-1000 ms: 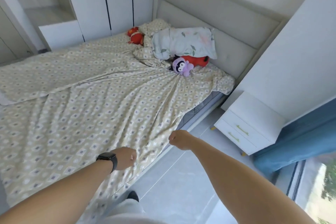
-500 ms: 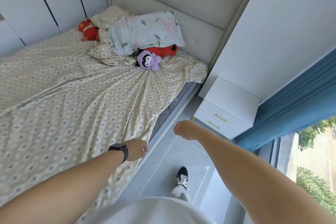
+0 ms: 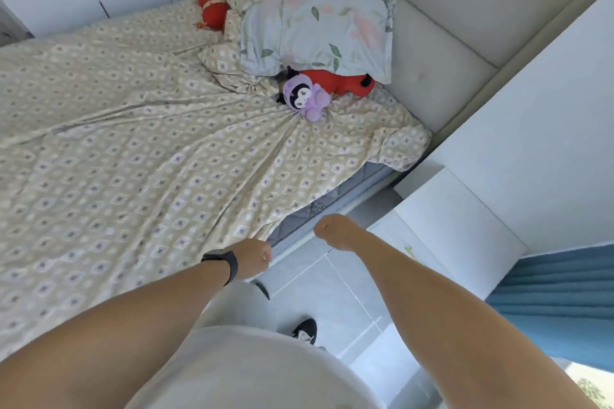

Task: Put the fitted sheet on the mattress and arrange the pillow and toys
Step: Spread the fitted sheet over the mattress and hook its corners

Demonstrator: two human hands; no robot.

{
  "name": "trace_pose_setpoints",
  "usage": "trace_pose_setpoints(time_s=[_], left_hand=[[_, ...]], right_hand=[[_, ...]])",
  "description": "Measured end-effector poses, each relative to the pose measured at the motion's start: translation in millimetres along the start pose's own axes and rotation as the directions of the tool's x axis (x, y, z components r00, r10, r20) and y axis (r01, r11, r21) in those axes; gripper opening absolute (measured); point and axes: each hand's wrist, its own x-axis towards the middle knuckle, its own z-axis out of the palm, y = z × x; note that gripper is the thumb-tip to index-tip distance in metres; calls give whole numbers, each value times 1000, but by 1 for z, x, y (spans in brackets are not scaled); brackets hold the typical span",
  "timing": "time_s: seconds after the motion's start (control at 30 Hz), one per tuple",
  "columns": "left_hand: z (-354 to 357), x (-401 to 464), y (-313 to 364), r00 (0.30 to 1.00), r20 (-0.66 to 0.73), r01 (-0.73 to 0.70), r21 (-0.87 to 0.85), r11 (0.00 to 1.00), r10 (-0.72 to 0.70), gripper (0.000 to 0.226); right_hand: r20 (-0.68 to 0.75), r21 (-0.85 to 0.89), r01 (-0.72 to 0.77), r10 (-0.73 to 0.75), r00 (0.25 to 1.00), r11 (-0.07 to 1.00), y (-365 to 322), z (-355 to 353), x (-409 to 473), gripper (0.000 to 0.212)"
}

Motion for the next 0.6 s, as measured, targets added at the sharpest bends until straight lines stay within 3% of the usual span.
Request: trace_pose_setpoints(time_s=[0.17, 0.33, 0.4, 0.5, 0.6], left_hand=[[-5, 51, -7, 993, 105, 42, 52, 998, -47, 15], [-14, 107, -23, 979, 161, 113, 90, 989, -127, 11], [-13, 134, -26, 966, 165, 196, 33, 980, -199, 17], [-20, 171, -27, 960, 136, 257, -66, 964, -247, 21], [-3, 207, -22, 960, 130, 263, -106, 959, -249, 32]], right_hand=[[60, 7, 8, -8, 998, 1000, 6, -15, 51, 15], [157, 65, -68, 57, 986, 996, 28, -26, 95, 27], [140, 105, -100, 84, 987, 989, 39, -31, 118, 20], [164, 121, -139, 118, 979, 983, 52, -33, 161, 31], [231, -11, -163, 161, 960, 987, 60, -27, 203, 21]])
